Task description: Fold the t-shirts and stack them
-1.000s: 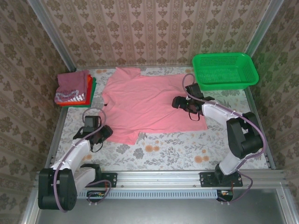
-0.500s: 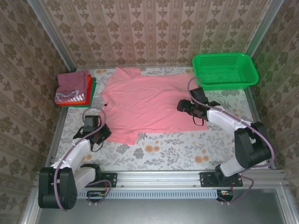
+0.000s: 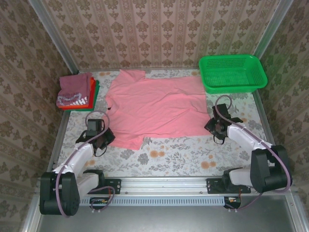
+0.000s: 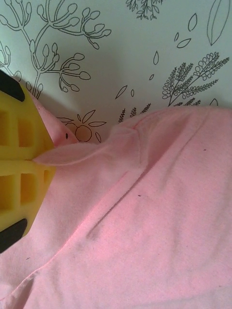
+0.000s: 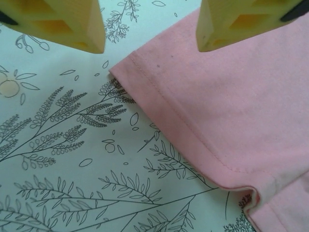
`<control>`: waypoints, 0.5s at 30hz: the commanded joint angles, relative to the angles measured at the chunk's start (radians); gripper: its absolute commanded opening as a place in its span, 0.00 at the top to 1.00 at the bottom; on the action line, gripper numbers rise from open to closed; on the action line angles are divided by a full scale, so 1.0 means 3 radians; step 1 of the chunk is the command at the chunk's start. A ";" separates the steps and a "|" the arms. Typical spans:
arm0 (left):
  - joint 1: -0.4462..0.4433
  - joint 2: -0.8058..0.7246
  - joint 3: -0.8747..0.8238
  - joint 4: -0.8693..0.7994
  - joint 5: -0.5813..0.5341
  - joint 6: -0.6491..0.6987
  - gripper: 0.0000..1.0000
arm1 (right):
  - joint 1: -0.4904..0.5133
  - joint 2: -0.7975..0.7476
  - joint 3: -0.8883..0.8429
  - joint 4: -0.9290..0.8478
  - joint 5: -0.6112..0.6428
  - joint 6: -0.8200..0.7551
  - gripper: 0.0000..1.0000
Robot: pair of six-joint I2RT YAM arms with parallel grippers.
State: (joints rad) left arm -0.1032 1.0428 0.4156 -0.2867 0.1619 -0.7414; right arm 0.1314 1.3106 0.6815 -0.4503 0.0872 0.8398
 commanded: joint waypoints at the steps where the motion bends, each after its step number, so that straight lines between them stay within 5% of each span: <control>1: -0.0005 0.0045 0.0112 -0.0039 0.0039 0.0004 1.00 | -0.0003 0.0149 0.0059 0.0020 -0.0081 0.0060 0.54; 10: -0.0010 0.0001 0.0085 -0.0041 0.0044 -0.0018 1.00 | -0.0008 0.0476 0.0057 0.0141 -0.0130 0.0061 0.71; 13: -0.0014 0.0001 0.0087 -0.0031 0.0044 -0.0007 1.00 | -0.0019 0.0534 0.0063 0.0149 -0.0139 0.0011 0.80; 15: -0.0008 -0.0002 0.0108 -0.0062 0.0035 0.0031 1.00 | -0.0034 0.0522 0.0094 0.0067 -0.0109 -0.0039 0.96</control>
State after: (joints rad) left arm -0.1040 1.0523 0.4171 -0.2874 0.1619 -0.7414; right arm 0.1242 1.4479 0.6853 -0.4286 0.0666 0.8333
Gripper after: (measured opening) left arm 0.053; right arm 0.092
